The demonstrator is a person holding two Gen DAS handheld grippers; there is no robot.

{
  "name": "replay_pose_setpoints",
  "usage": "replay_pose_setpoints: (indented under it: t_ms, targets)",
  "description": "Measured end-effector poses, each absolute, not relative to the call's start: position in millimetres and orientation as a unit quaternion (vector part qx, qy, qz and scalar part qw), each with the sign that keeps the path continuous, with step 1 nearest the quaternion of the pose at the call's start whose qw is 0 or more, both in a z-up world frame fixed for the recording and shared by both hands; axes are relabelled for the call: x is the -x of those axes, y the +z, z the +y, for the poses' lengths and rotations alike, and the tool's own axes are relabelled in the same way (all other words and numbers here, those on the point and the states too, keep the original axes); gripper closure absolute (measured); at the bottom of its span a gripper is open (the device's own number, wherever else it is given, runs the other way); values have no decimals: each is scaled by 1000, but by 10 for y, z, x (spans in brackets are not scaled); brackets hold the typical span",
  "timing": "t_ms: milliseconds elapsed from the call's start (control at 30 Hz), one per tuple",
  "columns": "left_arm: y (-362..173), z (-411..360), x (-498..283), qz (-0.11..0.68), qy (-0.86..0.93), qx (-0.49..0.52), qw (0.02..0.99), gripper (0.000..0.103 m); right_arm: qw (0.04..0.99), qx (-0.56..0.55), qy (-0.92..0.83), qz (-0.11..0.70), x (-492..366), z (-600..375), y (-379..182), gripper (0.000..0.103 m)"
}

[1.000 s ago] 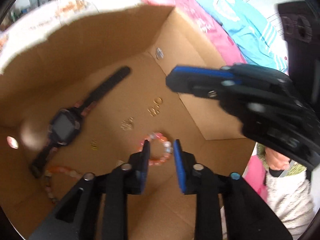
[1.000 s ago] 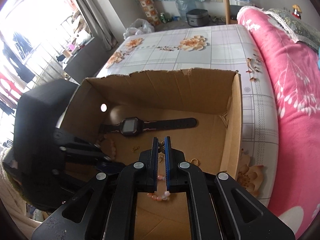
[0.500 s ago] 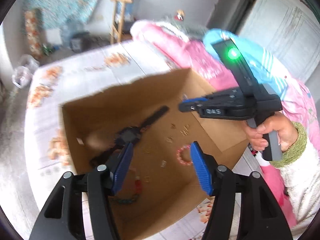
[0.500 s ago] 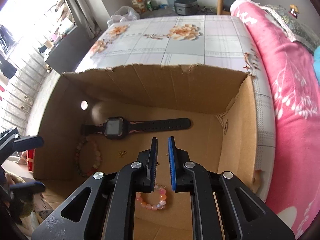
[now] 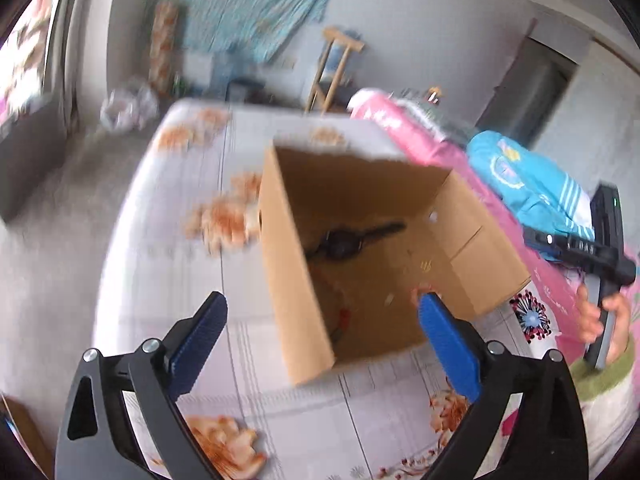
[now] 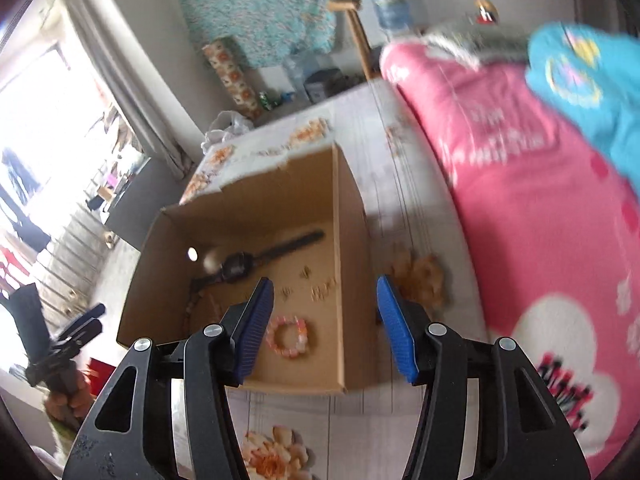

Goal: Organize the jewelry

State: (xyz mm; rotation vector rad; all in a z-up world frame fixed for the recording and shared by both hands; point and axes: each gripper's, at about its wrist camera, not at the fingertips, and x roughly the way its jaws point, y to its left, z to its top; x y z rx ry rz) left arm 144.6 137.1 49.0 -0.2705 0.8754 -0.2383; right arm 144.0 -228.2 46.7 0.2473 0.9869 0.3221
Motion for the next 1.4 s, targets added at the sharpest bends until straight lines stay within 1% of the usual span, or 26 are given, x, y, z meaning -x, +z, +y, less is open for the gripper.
replay_pose_setpoints:
  t_ms: [167,333,433,533,767,1000,1167,1300,1400]
  targets:
    - [255,1384,-1452,430,-144,187,871,8,816,-180,178,520,-1457,-2275,58,49]
    - [115,1281,-1488,442,-187,232,846,8,828,-133,166,519,-1348,-2032,92,47]
    - [135,1214,-1471,437,-163,213,858,8,824,-126,172,525,-1263,-1971,49,47]
    - [134,1286,-1446,434,-162,231,855,8,826,-120,167,525,-1176,-1949,47,47]
    - [178,1382,-1310,439,-150,225,857,8,820,-150,162,528,-1064,-1931,39,47]
    - [187,1398,-1142,440,-147,225,857,8,831,-146,148,517,-936,-1894,37,47]
    - [230,1294,-1022,441,-148,206,861,8,840,-138,139,505,-816,-1922,59,46]
    - [166,1161,-894,453,-151,182,859,8,845,-134,127,502,-744,-1980,4,45]
    - [156,1152,-835,445,-151,177,865,8,847,-142,134,495,-713,-2029,-8,45]
